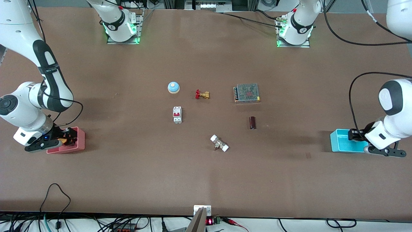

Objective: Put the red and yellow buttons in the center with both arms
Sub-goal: 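Lift the red button with the left gripper toward the table center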

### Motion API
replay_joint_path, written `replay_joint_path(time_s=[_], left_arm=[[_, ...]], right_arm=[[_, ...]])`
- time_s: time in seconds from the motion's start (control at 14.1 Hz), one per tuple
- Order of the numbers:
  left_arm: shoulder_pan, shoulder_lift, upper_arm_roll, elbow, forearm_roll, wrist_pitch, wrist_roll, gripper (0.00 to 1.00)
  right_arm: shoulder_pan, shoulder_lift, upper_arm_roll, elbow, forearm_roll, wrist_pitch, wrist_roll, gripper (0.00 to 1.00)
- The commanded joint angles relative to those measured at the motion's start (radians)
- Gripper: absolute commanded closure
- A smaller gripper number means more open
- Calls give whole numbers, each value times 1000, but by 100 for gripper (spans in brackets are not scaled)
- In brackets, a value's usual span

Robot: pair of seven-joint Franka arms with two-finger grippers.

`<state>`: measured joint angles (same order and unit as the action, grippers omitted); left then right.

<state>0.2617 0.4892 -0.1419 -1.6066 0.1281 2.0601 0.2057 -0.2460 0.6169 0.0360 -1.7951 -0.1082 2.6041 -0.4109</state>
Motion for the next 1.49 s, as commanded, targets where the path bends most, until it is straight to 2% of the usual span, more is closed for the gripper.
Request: replay_joint_path(time_s=[0.0, 0.35, 0.43, 0.71, 0.85, 0.99, 1.14, 1.28, 1.42], left_arm=[[-15, 2, -68, -39, 18, -18, -75, 74], [-157, 5, -90, -148, 18, 0, -319, 74], [-179, 3, -90, -180, 18, 43, -337, 74], [-217, 2, -91, -401, 18, 387, -440, 74], [-239, 5, -91, -440, 19, 454, -494, 73], [-248, 20, -91, -440, 18, 460, -512, 73], [-249, 37, -91, -464, 18, 526, -525, 70], [-249, 46, -90, -484, 18, 580, -534, 69], [-249, 46, -90, -484, 19, 581, -535, 61]], right_arm=[[-21, 0, 21, -1, -8, 4, -17, 15], [-21, 0, 21, 0, -8, 4, -38, 46], [-21, 0, 21, 2, -8, 4, -52, 51], [-21, 0, 21, 2, -8, 4, -57, 67], [-21, 0, 21, 2, -8, 4, -69, 73], [-21, -2, 21, 2, -8, 2, -69, 73], [-27, -23, 22, 2, -8, -25, -101, 73], [-33, -81, 25, 3, -2, -132, -114, 73], [-35, -173, 54, 5, 4, -276, -118, 73]])
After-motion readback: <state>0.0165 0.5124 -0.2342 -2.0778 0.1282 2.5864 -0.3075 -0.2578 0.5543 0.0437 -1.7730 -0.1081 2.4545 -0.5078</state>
